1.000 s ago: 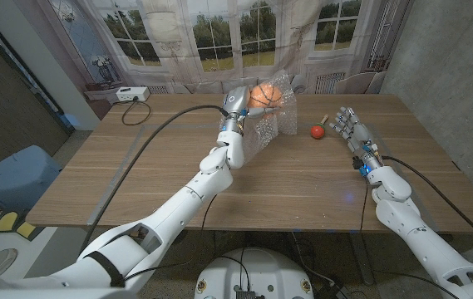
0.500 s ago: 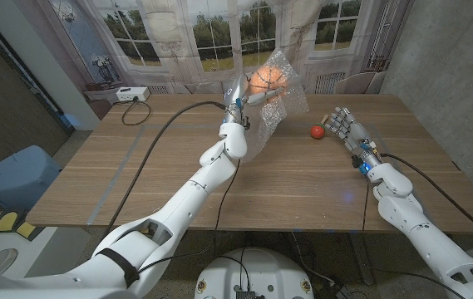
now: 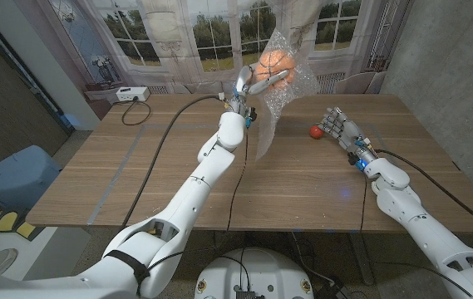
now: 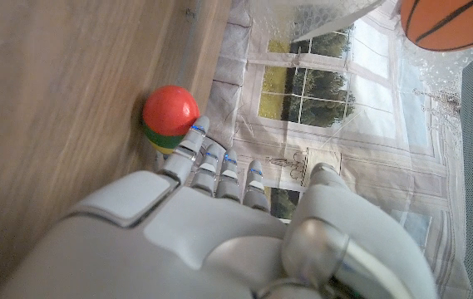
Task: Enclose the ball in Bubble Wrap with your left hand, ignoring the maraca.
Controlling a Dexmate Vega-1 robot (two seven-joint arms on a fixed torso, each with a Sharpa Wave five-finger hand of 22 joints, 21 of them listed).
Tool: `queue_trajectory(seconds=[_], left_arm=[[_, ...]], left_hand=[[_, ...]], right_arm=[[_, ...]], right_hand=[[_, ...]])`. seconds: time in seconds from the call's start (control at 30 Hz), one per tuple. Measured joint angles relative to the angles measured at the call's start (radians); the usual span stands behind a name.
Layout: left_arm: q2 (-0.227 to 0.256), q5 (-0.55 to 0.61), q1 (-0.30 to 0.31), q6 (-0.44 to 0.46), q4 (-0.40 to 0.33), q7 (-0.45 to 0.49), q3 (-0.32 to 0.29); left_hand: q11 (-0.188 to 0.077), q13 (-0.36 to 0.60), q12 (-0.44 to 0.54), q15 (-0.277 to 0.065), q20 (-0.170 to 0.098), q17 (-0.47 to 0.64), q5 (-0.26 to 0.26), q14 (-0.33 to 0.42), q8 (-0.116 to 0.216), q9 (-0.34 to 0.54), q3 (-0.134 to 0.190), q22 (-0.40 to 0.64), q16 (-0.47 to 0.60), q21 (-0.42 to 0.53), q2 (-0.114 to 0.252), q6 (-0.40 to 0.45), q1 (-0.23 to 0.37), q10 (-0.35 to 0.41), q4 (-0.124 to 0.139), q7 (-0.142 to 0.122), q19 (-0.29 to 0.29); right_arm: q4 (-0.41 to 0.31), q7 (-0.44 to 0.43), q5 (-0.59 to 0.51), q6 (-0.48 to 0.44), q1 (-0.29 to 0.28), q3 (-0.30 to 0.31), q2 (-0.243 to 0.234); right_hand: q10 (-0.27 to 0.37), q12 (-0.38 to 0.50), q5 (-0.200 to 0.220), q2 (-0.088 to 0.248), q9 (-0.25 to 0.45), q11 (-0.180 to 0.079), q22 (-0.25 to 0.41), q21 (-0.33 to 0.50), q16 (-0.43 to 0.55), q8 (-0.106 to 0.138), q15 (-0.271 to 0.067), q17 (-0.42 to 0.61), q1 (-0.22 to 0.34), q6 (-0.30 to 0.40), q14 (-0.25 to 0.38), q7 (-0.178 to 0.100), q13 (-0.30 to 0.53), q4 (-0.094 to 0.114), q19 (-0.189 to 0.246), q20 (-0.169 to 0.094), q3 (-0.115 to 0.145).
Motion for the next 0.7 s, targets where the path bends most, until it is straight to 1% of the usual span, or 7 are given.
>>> queue_trajectory(seconds=[0.03,0.13,0.23,0.37,0.43,0.63,0.7], left_arm=[[-0.007,-0.014,0.001,-0.017,0.000,-0.040,-0.009],[-0.021,-0.026,0.001,-0.022,-0.001,-0.055,-0.027],[-0.044,-0.099,0.002,-0.056,-0.001,-0.148,-0.053],[-0.070,-0.150,0.002,-0.072,0.004,-0.211,-0.081],[-0.078,-0.173,0.001,-0.076,0.006,-0.240,-0.090],[-0.125,-0.267,0.000,-0.073,0.011,-0.361,-0.138],[-0.144,-0.296,0.000,-0.063,0.012,-0.405,-0.159]], left_hand=[[0.000,0.000,0.000,0.000,-0.002,0.001,0.000,0.000,0.000,0.000,0.000,0.000,0.000,0.004,0.000,0.000,0.000,0.000,0.000,0.000,-0.002],[0.000,0.000,-0.003,0.000,0.002,0.001,-0.002,0.000,-0.002,0.000,0.000,0.000,-0.002,0.005,0.000,0.000,0.000,0.000,0.000,0.000,-0.009],[0.000,0.015,-0.004,-0.001,0.002,0.001,-0.002,-0.005,-0.001,0.001,0.000,0.000,-0.005,0.012,0.000,0.000,0.000,0.000,0.000,0.000,-0.009],[0.000,0.031,-0.007,-0.002,-0.001,0.005,-0.002,-0.009,0.002,0.001,0.000,0.000,-0.005,0.020,0.000,0.000,0.000,0.000,0.000,0.000,-0.013],[0.000,0.034,-0.007,-0.002,0.002,0.006,-0.003,-0.009,0.003,0.000,0.020,0.000,-0.005,0.020,0.000,0.000,0.000,0.000,-0.005,0.000,-0.016],[0.000,0.036,-0.007,-0.002,0.005,0.010,-0.003,-0.009,0.003,-0.005,0.020,-0.005,-0.005,0.033,0.000,0.000,0.000,0.000,-0.005,0.000,-0.020],[0.000,0.036,-0.010,-0.001,0.002,0.010,-0.006,-0.009,0.003,-0.005,0.020,-0.005,-0.005,0.037,0.000,0.000,0.000,0.000,-0.005,0.000,-0.023]], right_arm=[[0.009,0.005,0.000,-0.006,0.005,-0.005,0.000],[0.013,0.013,0.000,-0.019,0.008,-0.007,0.000],[0.038,0.030,0.001,-0.038,0.034,-0.020,0.002],[0.057,0.045,0.001,-0.053,0.051,-0.027,0.006],[0.073,0.055,0.001,-0.061,0.064,-0.032,0.009],[0.128,0.088,0.002,-0.079,0.105,-0.046,0.025],[0.146,0.101,0.002,-0.083,0.119,-0.050,0.030]], right_hand=[[0.004,0.000,-0.003,-0.001,0.000,0.004,0.000,0.000,0.000,0.000,0.005,0.003,-0.001,0.000,0.005,0.000,0.000,0.000,0.002,0.002,0.000],[0.005,0.000,-0.003,-0.011,0.000,0.005,-0.001,0.000,0.000,-0.002,0.011,0.003,-0.011,0.000,0.011,0.000,0.000,0.000,0.005,0.014,0.000],[0.005,0.000,-0.003,-0.016,0.000,0.005,-0.001,0.000,0.000,-0.005,0.013,0.003,-0.016,0.000,0.013,0.000,0.000,0.003,0.010,0.029,-0.003],[0.006,0.000,-0.011,-0.017,0.000,0.006,-0.001,0.000,0.000,-0.005,0.021,0.003,-0.026,0.000,0.021,0.000,0.000,0.007,0.015,0.034,-0.007],[0.011,0.000,-0.011,-0.017,0.000,0.011,-0.001,0.000,0.000,-0.005,0.023,0.003,-0.031,0.000,0.023,0.000,0.000,0.010,0.015,0.034,-0.010],[0.014,0.000,-0.011,-0.023,0.000,0.014,-0.001,0.000,0.000,-0.013,0.031,0.008,-0.040,-0.008,0.031,0.000,0.000,0.015,0.022,0.038,-0.015],[0.018,0.000,-0.011,-0.019,0.000,0.018,-0.001,0.000,0.000,-0.013,0.029,0.008,-0.045,-0.008,0.043,0.000,0.000,0.015,0.038,0.038,-0.015]])
